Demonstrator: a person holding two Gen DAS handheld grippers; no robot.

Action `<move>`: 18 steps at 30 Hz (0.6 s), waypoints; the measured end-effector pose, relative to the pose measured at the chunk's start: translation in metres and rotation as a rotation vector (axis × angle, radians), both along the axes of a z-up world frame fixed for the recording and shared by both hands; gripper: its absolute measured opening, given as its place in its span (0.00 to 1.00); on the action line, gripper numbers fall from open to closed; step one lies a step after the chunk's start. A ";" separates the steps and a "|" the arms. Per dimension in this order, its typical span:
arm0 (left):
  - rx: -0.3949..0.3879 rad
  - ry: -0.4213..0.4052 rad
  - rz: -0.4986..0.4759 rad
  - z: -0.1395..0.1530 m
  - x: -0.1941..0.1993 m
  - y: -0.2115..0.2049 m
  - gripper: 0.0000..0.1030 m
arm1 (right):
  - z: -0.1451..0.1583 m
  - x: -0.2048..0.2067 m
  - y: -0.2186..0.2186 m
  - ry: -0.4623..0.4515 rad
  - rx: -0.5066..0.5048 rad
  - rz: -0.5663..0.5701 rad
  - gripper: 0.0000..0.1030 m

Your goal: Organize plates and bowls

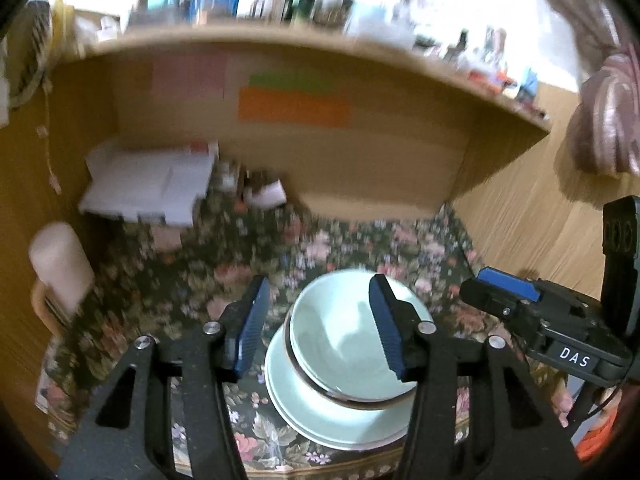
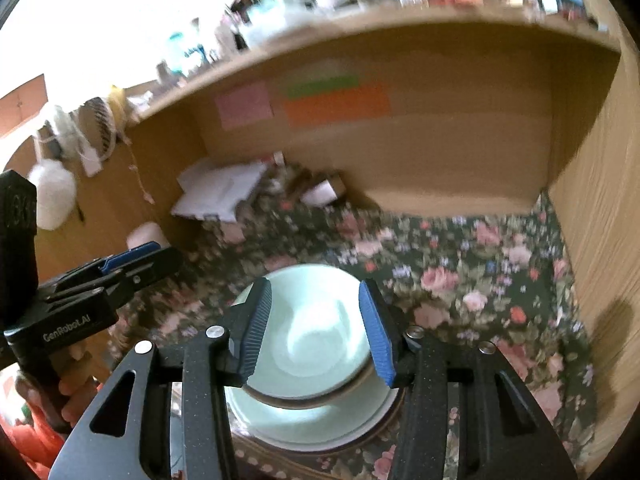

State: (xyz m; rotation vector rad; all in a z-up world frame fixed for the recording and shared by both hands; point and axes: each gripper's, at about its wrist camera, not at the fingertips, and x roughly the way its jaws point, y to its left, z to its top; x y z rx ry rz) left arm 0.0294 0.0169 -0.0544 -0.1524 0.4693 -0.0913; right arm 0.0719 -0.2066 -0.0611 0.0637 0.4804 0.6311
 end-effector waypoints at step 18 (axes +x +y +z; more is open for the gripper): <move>0.068 -0.257 0.056 0.029 -0.067 -0.017 0.90 | 0.026 -0.057 -0.011 -0.220 0.029 -0.049 0.86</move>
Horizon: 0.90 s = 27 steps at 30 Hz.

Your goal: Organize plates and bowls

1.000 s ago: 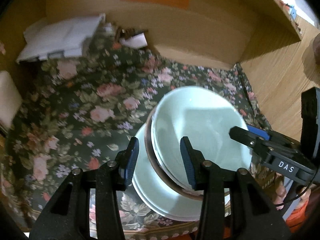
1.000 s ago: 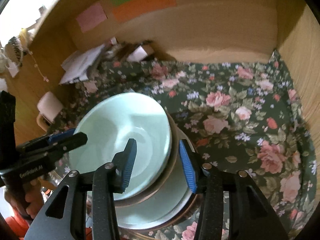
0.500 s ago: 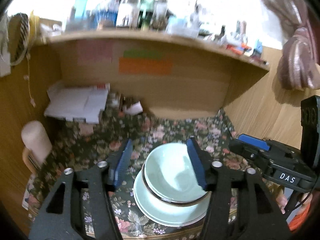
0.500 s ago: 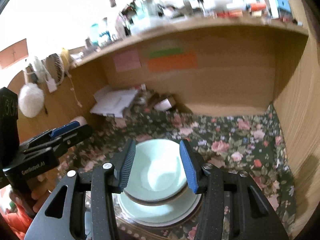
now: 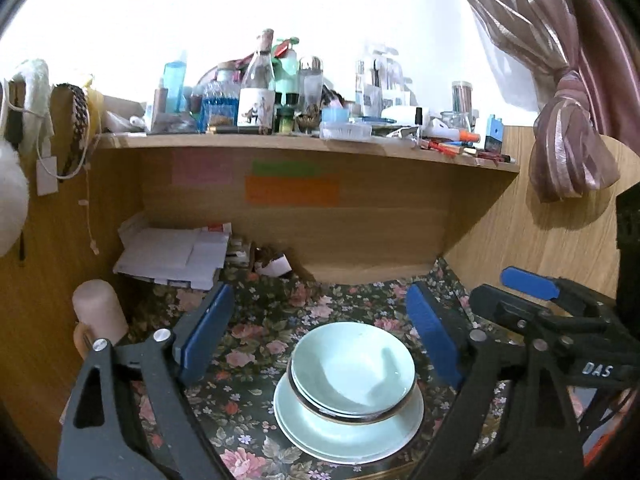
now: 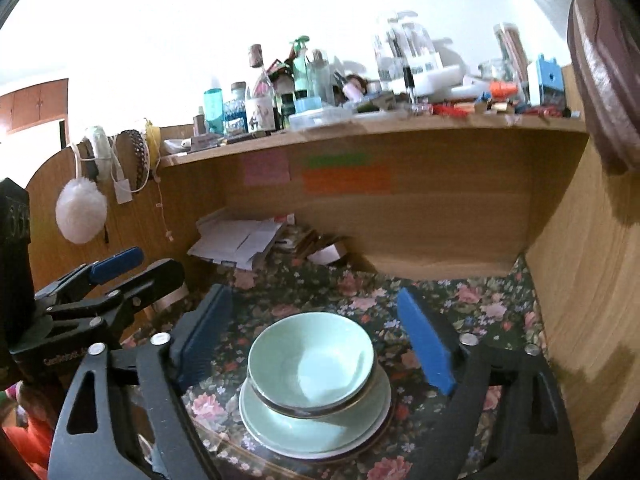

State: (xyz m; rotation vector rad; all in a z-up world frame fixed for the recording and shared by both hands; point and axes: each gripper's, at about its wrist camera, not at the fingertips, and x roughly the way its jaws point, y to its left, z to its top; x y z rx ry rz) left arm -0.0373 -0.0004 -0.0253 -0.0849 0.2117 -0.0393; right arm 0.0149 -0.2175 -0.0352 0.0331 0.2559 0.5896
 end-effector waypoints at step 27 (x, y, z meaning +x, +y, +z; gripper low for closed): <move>-0.015 -0.046 0.020 0.000 -0.010 0.001 0.99 | 0.001 -0.001 -0.002 -0.016 0.023 -0.016 1.00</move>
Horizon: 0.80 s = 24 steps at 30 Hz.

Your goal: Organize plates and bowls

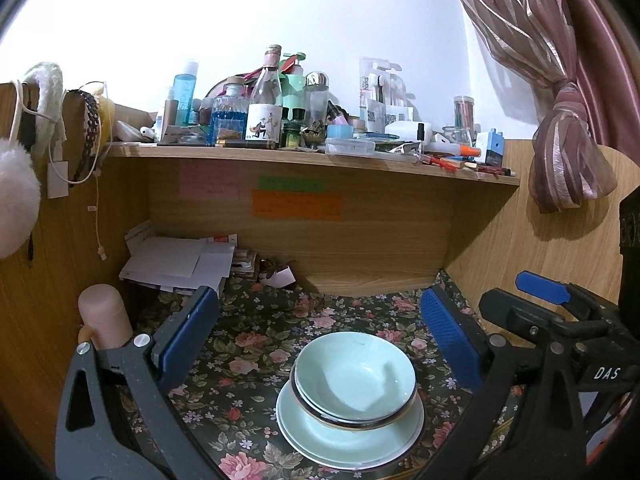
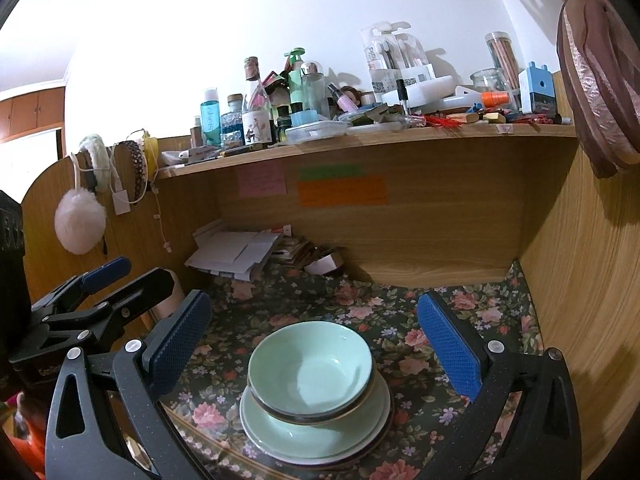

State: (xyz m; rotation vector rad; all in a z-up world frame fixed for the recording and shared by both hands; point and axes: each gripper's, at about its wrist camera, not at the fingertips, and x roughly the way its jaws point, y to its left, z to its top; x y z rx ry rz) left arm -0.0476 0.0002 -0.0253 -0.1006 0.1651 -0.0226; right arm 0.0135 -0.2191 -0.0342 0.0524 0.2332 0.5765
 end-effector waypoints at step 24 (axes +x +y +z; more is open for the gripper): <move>-0.004 -0.002 -0.019 0.002 0.006 -0.004 0.99 | 0.000 0.002 0.002 0.000 0.006 -0.033 1.00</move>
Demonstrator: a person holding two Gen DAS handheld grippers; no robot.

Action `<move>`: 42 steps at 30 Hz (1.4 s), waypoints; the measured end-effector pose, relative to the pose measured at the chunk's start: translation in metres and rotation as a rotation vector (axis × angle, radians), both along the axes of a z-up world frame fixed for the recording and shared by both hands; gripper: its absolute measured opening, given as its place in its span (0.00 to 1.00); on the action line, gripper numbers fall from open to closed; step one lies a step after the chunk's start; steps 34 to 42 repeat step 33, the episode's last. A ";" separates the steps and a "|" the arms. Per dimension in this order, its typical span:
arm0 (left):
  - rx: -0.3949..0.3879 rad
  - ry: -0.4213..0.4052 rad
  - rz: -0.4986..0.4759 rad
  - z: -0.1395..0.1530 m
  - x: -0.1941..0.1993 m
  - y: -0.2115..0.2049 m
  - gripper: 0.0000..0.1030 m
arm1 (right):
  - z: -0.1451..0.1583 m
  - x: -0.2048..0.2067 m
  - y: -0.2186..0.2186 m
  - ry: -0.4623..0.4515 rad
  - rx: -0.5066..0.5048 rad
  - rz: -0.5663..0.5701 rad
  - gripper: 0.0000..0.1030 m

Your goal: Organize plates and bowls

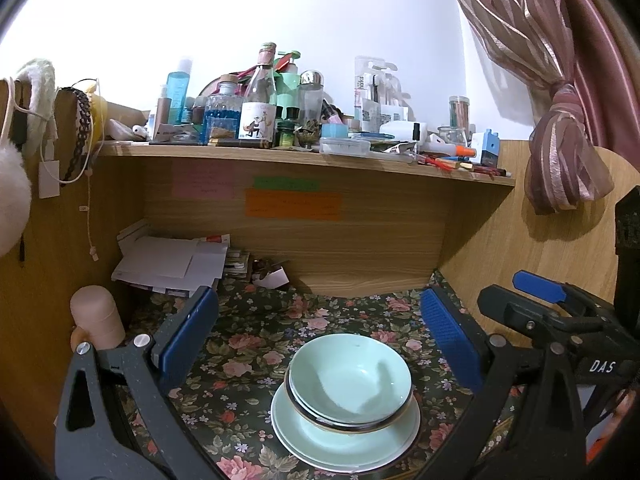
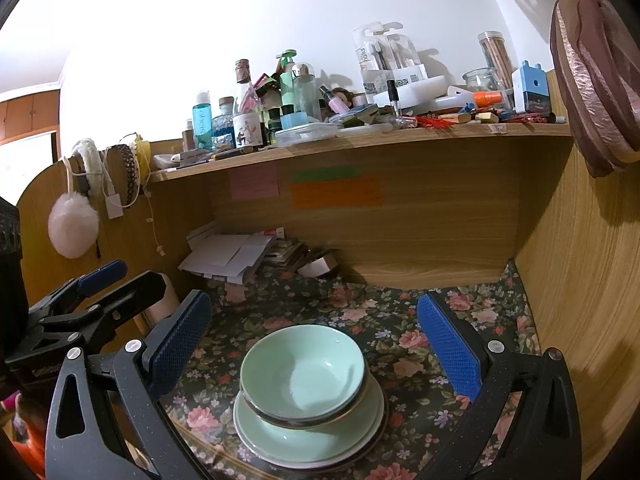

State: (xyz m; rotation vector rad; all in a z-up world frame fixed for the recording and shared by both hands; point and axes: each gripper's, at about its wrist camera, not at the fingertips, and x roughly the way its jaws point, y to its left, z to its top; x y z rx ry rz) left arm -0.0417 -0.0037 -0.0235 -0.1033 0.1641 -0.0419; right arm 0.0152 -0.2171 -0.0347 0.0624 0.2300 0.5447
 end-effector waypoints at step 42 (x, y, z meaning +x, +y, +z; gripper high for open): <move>-0.008 0.014 -0.006 -0.004 0.017 -0.001 0.99 | -0.004 0.017 0.002 0.018 0.000 -0.031 1.00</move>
